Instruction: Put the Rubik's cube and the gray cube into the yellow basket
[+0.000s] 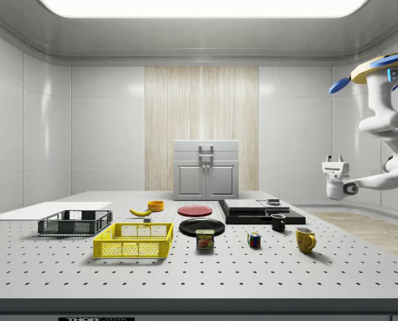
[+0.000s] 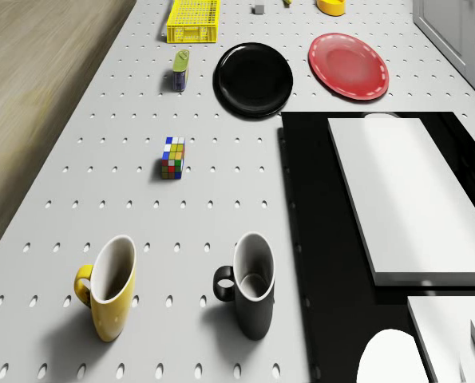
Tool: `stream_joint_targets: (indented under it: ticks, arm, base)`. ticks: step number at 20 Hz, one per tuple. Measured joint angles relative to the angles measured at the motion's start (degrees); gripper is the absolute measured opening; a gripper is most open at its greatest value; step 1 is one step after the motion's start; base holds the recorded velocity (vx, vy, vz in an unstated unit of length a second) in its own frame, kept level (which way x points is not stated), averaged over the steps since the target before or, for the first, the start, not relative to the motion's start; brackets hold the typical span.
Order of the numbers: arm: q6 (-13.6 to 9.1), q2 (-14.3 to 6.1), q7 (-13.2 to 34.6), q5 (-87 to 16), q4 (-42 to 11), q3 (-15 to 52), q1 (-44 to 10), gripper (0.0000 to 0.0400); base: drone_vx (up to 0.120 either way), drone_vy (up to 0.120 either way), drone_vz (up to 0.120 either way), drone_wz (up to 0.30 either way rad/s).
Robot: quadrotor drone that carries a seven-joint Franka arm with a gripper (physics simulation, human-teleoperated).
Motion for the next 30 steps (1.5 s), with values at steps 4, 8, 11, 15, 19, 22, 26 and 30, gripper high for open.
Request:
stream_joint_targets:
  ticks: [4,8,11,15,19,22,26,30]
  arm:
    - [-1.64,1.11,-0.02,0.02,2.93,0.03,-0.05,0.04]
    - [-2.38,1.65,-0.04,0.04,4.38,0.06,-0.1,0.04]
    - [-2.57,1.79,-0.05,0.04,4.86,0.08,-0.13,0.04]
    - [-2.6,1.82,-0.06,0.05,5.09,0.1,-0.16,0.04]
    - [-2.5,1.76,-0.08,0.05,5.1,0.12,-0.19,0.04]
    - [-2.4,1.69,-0.08,0.05,5.06,0.14,-0.21,0.04]
    - [-2.24,1.58,-0.09,0.03,4.97,0.17,-0.24,0.04]
    - [-2.07,1.46,-0.09,-0.03,4.86,0.22,-0.27,0.04]
  base:
    - [0.0,0.12,0.0,0.0]
    - [0.07,0.12,0.0,0.0]
    - [0.12,0.12,0.0,0.0]
    - [0.12,0.12,0.0,0.0]
    - [0.12,0.12,0.0,0.0]
    - [0.12,0.12,0.0,0.0]
    - [0.12,0.12,0.0,0.0]
    - [0.12,0.12,0.0,0.0]
